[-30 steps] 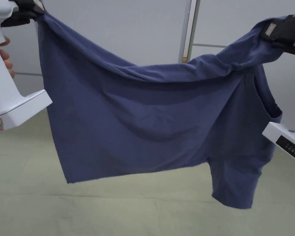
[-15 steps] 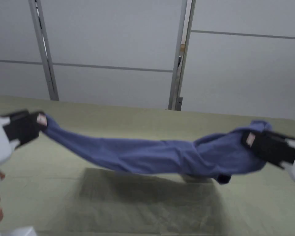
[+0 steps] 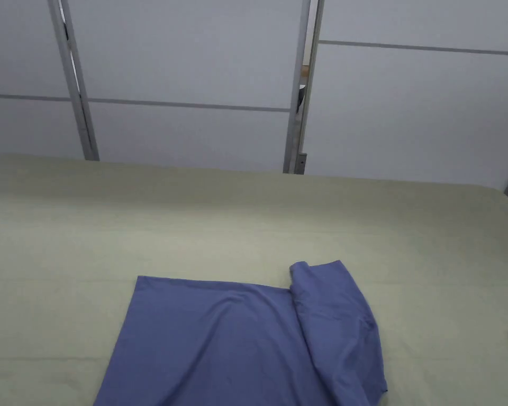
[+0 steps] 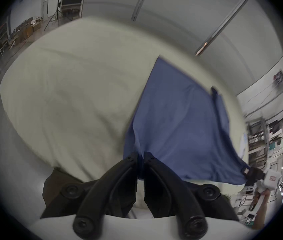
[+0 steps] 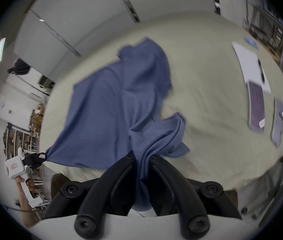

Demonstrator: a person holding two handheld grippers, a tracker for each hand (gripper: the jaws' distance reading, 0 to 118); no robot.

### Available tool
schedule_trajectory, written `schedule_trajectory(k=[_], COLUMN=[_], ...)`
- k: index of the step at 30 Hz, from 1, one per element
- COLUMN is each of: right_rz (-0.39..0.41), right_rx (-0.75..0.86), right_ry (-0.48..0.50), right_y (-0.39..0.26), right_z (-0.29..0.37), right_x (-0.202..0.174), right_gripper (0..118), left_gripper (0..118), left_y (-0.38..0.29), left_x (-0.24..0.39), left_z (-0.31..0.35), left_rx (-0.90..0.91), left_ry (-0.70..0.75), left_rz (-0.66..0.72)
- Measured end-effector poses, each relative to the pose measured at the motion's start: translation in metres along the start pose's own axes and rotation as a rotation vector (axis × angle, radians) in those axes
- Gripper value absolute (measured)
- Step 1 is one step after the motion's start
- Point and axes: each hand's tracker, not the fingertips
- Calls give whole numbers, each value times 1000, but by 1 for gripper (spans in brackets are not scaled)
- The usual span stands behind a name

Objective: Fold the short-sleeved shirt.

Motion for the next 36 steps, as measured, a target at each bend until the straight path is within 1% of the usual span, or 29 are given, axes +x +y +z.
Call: schedule_trajectory(k=[1, 3, 5, 6, 9, 10, 11, 12, 13, 14, 15, 16, 17, 20, 21, 22, 23, 24, 25, 26, 27, 28, 29, 30, 31, 32, 34, 36], right_rz=[-15, -11, 10, 2, -55, -59, -66, -70, -68, -54, -39, -24, 7, 134, 183, 225, 268, 309, 329, 317, 324, 335, 325, 317, 322, 327, 330, 311], right_rx=[-32, -58, -59, -64, -77, -73, -62, -45, 19, 98, 171, 258, 368, 643, 725, 792, 851, 908, 962, 999, 1002, 976, 956, 957, 935, 913, 866, 830], right_ry=[-31, -99, -146, -145, -124, -122, -120, -120, -108, -89, -95, -95, -84, -104, -91, -62, -22, 15, -10, -79, -18, 45, 62, 41, 50, 52, 26, 14], right_y=[-1, -3, -1, -1, -3, -3, -5, -5, -5, -7, -7, -6, -4, 4, 5, 5, 8, 7, 6, 5, 11, 16, 20, 23, 24, 27, 37, 48], right_z=[-11, -26, -38, -41, -46, -46, -41, -35, -25, -12, 4, 20, 38, 90, 105, 118, 132, 142, 147, 147, 154, 156, 153, 149, 141, 135, 115, 94], right_x=[6, 15, 20, 21, 24, 24, 26, 27, 29, 31, 31, 30, 27, 7, -2, -12, -21, -31, -42, -51, -58, -58, -61, -63, -76, -78, -77, -74], right_gripper=[9, 9, 9, 9, 9, 11, 21, 36, 61, 96, 113, 117, 117, 117, 114, 106, 66, 19, 3, 3, 3, 3, 3, 3, 3, 3, 3, 3], left_gripper=[6, 6, 6, 6, 6, 6, 11, 20, 43, 95, 118, 118, 118, 118, 117, 102, 52, 1, 0, 0, 0, 0, 0, 0, 0, 0, 0, 0], left_y=[1, 4, 6, 7, 9, 10, 11, 11, 12, 14, 17, 19, 21, 32, 34, 35, 34, 37, 37, 35, 37, 47, 50, 58, 70, 82, 118, 157], left_x=[-2, -6, -5, -5, -4, -5, -6, -7, -9, -11, -12, -11, -7, 18, 27, 36, 46, 57, 67, 73, 77, 79, 84, 88, 90, 93, 101, 111], left_z=[-12, -30, -40, -46, -53, -52, -47, -35, -23, -6, 10, 31, 53, 105, 119, 130, 139, 144, 144, 142, 138, 131, 122, 112, 101, 90, 64, 33], left_rx=[-39, -75, -109, -131, -156, -155, -134, -92, -28, 68, 147, 235, 365, 594, 660, 709, 759, 802, 828, 826, 782, 740, 720, 690, 674, 653, 578, 527], left_ry=[47, 87, 123, 117, 143, 135, 125, 99, 59, 37, 19, 0, -18, -23, -45, -80, -116, -122, -112, -122, -198, -241, -237, -238, -234, -218, -254, -231], left_rz=[-11, -18, -27, -29, -39, -26, -5, 13, 17, 8, -2, -19, -38, -105, -125, -155, -187, -202, -198, -188, -232, -239, -216, -223, -239, -237, -238, -228])
